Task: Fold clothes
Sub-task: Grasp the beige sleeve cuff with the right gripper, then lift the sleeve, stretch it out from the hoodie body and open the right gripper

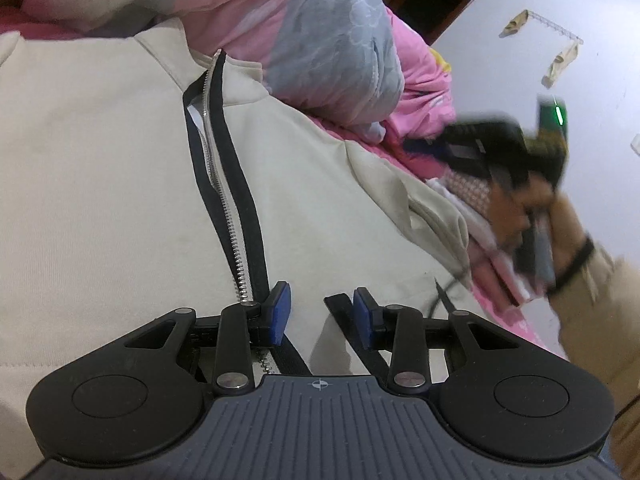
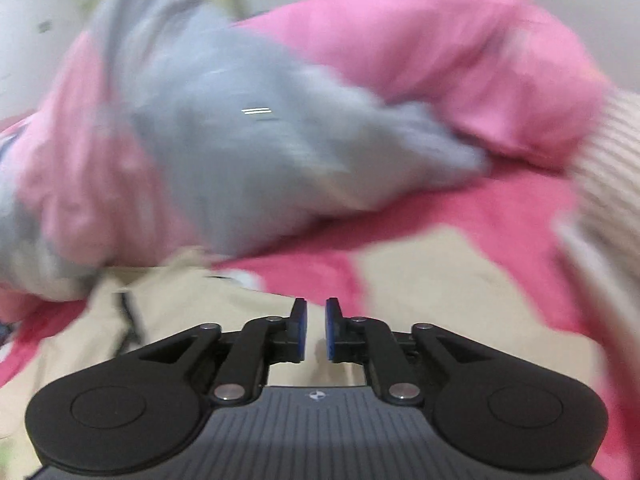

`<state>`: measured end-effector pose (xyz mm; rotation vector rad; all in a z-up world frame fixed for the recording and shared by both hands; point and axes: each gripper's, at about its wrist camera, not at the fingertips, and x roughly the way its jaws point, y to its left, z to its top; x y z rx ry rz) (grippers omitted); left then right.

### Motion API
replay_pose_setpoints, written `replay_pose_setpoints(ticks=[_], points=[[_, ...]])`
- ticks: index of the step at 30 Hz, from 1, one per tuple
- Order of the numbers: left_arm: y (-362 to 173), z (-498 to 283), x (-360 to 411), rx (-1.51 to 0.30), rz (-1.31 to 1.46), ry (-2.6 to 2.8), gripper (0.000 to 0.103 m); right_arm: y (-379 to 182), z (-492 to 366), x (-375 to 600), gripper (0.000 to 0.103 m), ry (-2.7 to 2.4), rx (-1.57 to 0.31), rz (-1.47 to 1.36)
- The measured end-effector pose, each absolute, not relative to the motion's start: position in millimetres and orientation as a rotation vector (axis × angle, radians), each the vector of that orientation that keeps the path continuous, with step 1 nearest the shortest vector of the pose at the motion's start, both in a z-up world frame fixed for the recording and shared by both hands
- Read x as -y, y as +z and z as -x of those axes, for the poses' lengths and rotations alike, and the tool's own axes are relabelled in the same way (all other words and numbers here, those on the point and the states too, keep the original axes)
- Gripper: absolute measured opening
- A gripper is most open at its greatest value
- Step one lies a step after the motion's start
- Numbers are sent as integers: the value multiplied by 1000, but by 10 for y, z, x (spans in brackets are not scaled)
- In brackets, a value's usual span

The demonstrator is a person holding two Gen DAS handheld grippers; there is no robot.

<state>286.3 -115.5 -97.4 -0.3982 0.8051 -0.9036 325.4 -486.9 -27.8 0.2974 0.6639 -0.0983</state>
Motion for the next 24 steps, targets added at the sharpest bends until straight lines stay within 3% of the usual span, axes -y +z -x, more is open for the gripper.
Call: replay_pose_setpoints(ticks=[3,8,11,17,19,21,22,24], points=[[-988,-2883,1136,-815,418,-910,35,-266,-3077,5144,32,-194,-678,-297],[-986,-2883,1132,-814,429,-934,44,-311,-3027,5268,46,-226,-755,-218],[-982,-2872,1143,-809,425,-944,46,-406,-3228,5087,65,-201,-780,-124],[-984,-2854,1167,-794,408,-945,46,-674,-3727,4787,66,-219,-814,86],[-985,-2841,1177,-785,396,-945,46,-762,-3890,4693,54,-228,-826,154],[-986,-2838,1174,-782,395,-946,46,-764,-3901,4750,21,-264,-831,135],[-987,-2838,1171,-781,395,-947,46,-692,-3843,4789,12,-281,-805,104],[-989,-2836,1167,-778,395,-948,46,-479,-3649,4875,6,-316,-724,57]])
